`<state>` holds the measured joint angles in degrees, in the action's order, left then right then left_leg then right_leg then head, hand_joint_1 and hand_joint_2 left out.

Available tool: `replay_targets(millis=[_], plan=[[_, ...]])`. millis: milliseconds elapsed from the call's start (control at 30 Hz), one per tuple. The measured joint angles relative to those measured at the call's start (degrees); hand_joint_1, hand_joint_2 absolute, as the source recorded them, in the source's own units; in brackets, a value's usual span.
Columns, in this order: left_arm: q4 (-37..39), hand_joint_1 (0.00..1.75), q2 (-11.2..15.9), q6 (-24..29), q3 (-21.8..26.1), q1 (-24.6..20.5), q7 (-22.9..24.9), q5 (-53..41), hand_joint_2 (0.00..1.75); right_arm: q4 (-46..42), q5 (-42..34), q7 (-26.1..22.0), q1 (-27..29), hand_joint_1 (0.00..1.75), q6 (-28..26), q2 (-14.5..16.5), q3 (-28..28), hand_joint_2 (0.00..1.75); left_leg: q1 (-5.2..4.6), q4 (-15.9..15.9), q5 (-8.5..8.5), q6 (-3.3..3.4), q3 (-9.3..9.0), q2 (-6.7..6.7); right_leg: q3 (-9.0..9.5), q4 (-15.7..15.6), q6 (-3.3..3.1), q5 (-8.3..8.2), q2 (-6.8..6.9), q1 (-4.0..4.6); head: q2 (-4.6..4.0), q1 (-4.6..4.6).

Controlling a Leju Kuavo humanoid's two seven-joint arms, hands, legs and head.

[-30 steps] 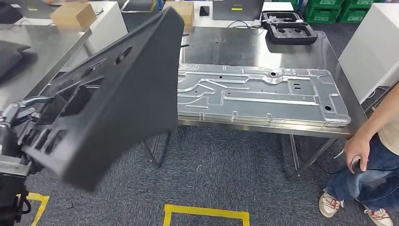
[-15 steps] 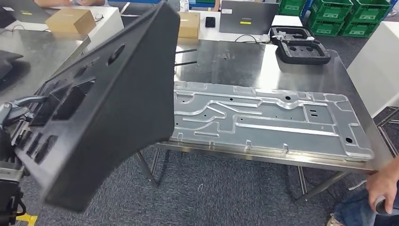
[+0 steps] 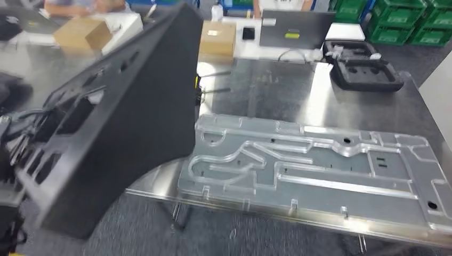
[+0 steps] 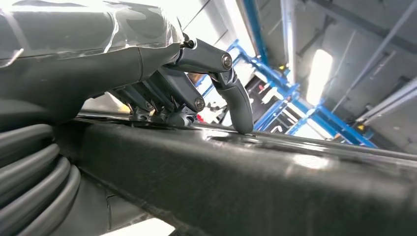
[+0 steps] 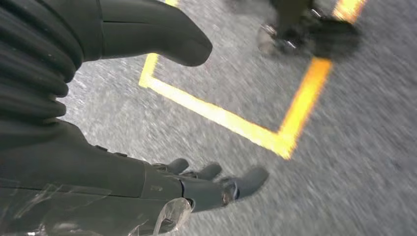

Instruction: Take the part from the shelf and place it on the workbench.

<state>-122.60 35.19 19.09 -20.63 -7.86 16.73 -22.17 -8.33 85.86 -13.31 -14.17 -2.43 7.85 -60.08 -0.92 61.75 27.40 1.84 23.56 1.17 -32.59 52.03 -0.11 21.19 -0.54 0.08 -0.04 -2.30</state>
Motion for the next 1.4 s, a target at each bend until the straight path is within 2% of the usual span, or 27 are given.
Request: replay_targets(millis=[33,100,167,200,233,300,333,367,433,500,533,600,633,667,700,767,800,833,967,1033,1100,1133,1167,1200,1300,1367,1400], plan=[[0.00,1.75,0.05,-0.14,-0.02,0.08,0.00,0.08,1.75,0.00,0.03,0.04,0.01,0.00,-0.03,-0.02,-0.01,1.75,0.19,4.17,0.78,-0.43,3.09,-0.19,0.75,0.01,-0.12,0.27,0.10,-0.03,0.00,-0.09],[0.00,1.75,0.09,-0.41,-0.04,0.15,-0.02,0.17,1.75,0.00,0.14,0.10,-0.03,0.00,-0.06,0.04,-0.01,1.75,0.60,8.59,6.01,-0.98,8.75,-0.28,2.39,0.03,-0.17,1.78,0.17,-0.14,0.00,-0.16],[0.00,1.75,0.10,-0.66,-0.05,0.16,-0.10,0.31,1.75,0.00,0.33,0.21,-0.02,0.00,-0.05,0.11,-0.01,1.75,0.75,7.14,11.42,-1.01,11.95,-0.35,4.35,0.03,-0.06,3.54,0.05,-0.22,0.00,-0.18],[0.00,1.75,0.10,-0.87,-0.05,0.15,-0.19,0.42,1.75,0.00,0.42,0.25,-0.01,0.00,-0.05,0.19,-0.01,1.75,0.67,4.67,11.63,-0.79,12.71,-0.36,5.47,0.03,-0.01,4.43,0.01,-0.22,0.00,-0.18],[0.01,1.75,0.10,-1.15,-0.08,0.13,-0.29,0.61,1.75,0.00,0.52,0.31,0.04,0.00,-0.04,0.32,-0.01,1.75,0.53,1.21,8.42,-0.44,13.14,-0.28,6.53,0.01,0.07,5.38,-0.10,-0.21,0.00,-0.19],[0.01,1.75,0.16,-1.97,-0.19,0.01,-0.73,0.97,1.75,0.08,0.76,0.43,-0.12,0.00,-0.04,0.71,-0.01,1.75,-0.08,-6.28,-4.03,0.55,13.40,-0.07,8.36,-0.02,0.48,7.10,-0.40,-0.14,-0.01,-0.18],[0.00,1.75,0.23,-2.54,-0.27,-0.15,-1.05,1.03,1.75,0.12,0.92,0.49,-0.27,0.00,-0.04,0.86,-0.01,1.75,-0.40,-8.64,-9.08,0.96,13.27,0.02,9.01,-0.22,0.76,7.82,-0.61,-0.18,-0.01,-0.19],[-0.01,1.75,0.34,-3.30,-0.38,-0.52,-1.49,0.93,1.75,0.16,1.05,0.53,-0.49,0.00,-0.03,0.97,-0.01,1.75,-0.67,-9.71,-11.42,1.33,13.05,0.03,9.60,-0.56,1.08,8.34,-0.76,-0.23,-0.01,-0.21],[-0.05,1.75,0.52,-5.47,-0.74,-1.66,-2.43,0.16,1.75,0.16,1.28,0.59,-1.04,0.00,-0.01,0.98,-0.01,1.75,-0.51,-10.12,-10.66,1.75,11.96,0.01,10.88,-1.52,1.66,9.32,-0.83,-0.19,0.00,-0.25],[-0.10,1.75,0.58,-8.38,-1.54,-3.05,-3.15,-1.13,1.75,0.14,1.60,0.64,-1.52,0.00,0.10,0.98,0.01,1.75,0.06,-10.94,-9.83,2.22,10.58,-0.08,10.05,1.30,2.24,11.10,-0.53,-0.07,0.00,-0.16],[-0.13,1.75,0.58,-10.30,-2.17,-3.83,-3.01,-2.26,1.75,0.14,1.80,0.72,-1.62,0.00,0.18,0.99,0.02,1.75,0.24,-11.21,-9.40,2.39,10.01,-0.13,7.85,5.20,2.49,12.48,-0.37,-0.18,0.00,-0.10],[-0.13,1.75,0.58,-14.12,-3.84,-5.37,-1.44,-6.00,1.75,0.15,2.11,0.91,-1.85,0.00,0.28,1.02,0.03,1.75,0.39,-11.25,-8.41,2.54,9.24,-0.16,1.27,14.50,3.01,14.81,-0.30,-0.44,0.00,-0.07],[-0.10,1.75,0.58,-15.37,-4.65,-5.91,-0.08,-8.30,1.75,0.14,2.21,1.03,-1.90,0.00,0.27,1.02,0.04,1.75,0.47,-11.22,-7.87,2.43,8.73,-0.15,-1.43,17.21,3.24,14.57,-0.27,-0.61,0.00,-0.06],[-0.04,1.75,0.58,-15.84,-5.37,-6.33,1.23,-10.18,1.75,0.14,2.25,1.08,-1.90,0.00,0.24,1.02,0.04,1.75,0.58,-11.15,-7.32,2.25,8.10,-0.13,-2.96,17.45,3.46,12.97,-0.21,-0.77,0.00,-0.07],[0.05,1.75,0.57,-15.73,-5.96,-6.71,2.24,-11.54,1.75,0.14,2.26,1.11,-1.85,0.00,0.18,1.02,0.04,1.75,0.76,-11.04,-6.72,2.00,7.39,-0.09,-3.29,15.17,3.69,10.06,-0.16,-0.91,0.00,-0.07],[0.26,1.75,0.56,-15.06,-6.97,-7.50,3.16,-12.57,1.75,0.15,2.32,1.13,-1.63,0.00,0.07,1.07,0.04,1.75,1.00,-10.65,-5.43,1.26,6.20,0.02,-1.83,6.92,4.16,3.34,-0.13,-1.24,0.00,-0.07],[0.36,1.75,0.56,-14.76,-7.41,-7.77,3.17,-12.74,1.75,0.18,2.37,1.11,-1.55,0.00,0.05,1.11,0.04,1.75,1.04,-10.38,-4.86,0.84,5.94,0.08,-1.03,3.53,4.10,1.34,-0.19,-1.34,0.00,-0.03],[0.46,1.75,0.56,-14.58,-7.82,-7.96,3.14,-12.85,1.75,0.20,2.41,1.09,-1.57,0.00,0.05,1.16,0.04,1.75,0.96,-10.22,-4.48,0.50,5.85,0.10,-0.62,1.62,3.89,0.51,-0.29,-1.38,0.00,-0.03],[0.88,1.75,0.57,-14.42,-9.14,-8.20,3.04,-13.32,1.75,0.22,2.56,1.00,-1.78,0.00,0.03,1.25,0.05,1.75,1.05,-9.14,-3.26,-0.24,6.31,-0.13,-0.49,0.75,2.36,0.87,-0.52,-1.38,0.00,-0.13],[1.04,1.75,0.61,-14.39,-9.68,-8.33,2.99,-13.40,1.75,0.22,2.74,1.04,-1.78,0.00,0.03,1.26,0.04,1.75,1.22,-3.51,-0.09,-0.85,8.76,-0.40,-0.36,0.64,1.84,0.97,-0.51,-1.47,0.00,-0.20],[1.22,1.75,0.63,-14.34,-10.24,-8.35,2.95,-13.59,1.75,0.22,2.89,1.05,-1.67,0.00,0.03,1.24,0.04,1.75,1.28,5.38,3.64,-1.20,13.01,-0.51,-0.34,0.63,1.60,1.10,-0.55,-1.37,0.00,-0.24],[1.32,1.75,0.63,-14.32,-10.49,-8.27,2.94,-13.70,1.75,0.22,2.93,1.08,-1.62,0.00,0.03,1.24,0.04,1.75,1.25,8.28,4.39,-1.15,14.58,-0.53,-0.33,0.63,1.52,1.15,-0.61,-1.28,0.00,-0.24],[1.42,1.75,0.63,-14.30,-10.71,-8.20,2.93,-13.85,1.75,0.22,2.96,1.10,-1.58,0.00,0.03,1.24,0.04,1.75,1.14,8.87,3.96,-0.91,15.12,-0.54,-0.28,0.63,1.44,1.21,-0.69,-1.16,0.00,-0.24],[1.49,1.75,0.63,-14.31,-10.91,-8.17,2.92,-14.00,1.75,0.22,2.99,1.13,-1.57,0.00,0.03,1.24,0.04,1.75,0.94,6.78,2.34,-0.43,14.42,-0.54,-0.16,0.59,1.36,1.27,-0.78,-0.94,0.00,-0.25],[1.55,1.75,0.80,-14.49,-11.28,-8.40,2.90,-14.34,1.75,0.33,3.03,1.15,-1.43,0.00,0.02,1.58,0.04,1.75,-0.64,-6.18,-4.37,2.54,8.97,-0.72,0.35,0.07,1.23,1.26,-1.01,-0.43,0.00,-0.23],[1.56,1.75,1.09,-14.72,-11.45,-8.73,2.90,-14.38,1.75,0.45,3.03,1.19,-1.25,0.00,0.02,1.84,0.03,1.75,-1.50,-10.10,-5.94,3.78,7.41,-0.80,0.32,-0.27,1.31,1.07,-1.05,-0.53,0.00,-0.19],[1.57,1.75,1.19,-14.83,-11.56,-8.82,2.88,-14.38,1.75,0.45,3.03,1.21,-1.22,0.00,0.02,1.77,0.02,1.75,-1.59,-10.53,-6.21,3.84,7.31,-0.77,0.32,-0.49,1.45,0.92,-1.09,-0.53,0.00,-0.22]])
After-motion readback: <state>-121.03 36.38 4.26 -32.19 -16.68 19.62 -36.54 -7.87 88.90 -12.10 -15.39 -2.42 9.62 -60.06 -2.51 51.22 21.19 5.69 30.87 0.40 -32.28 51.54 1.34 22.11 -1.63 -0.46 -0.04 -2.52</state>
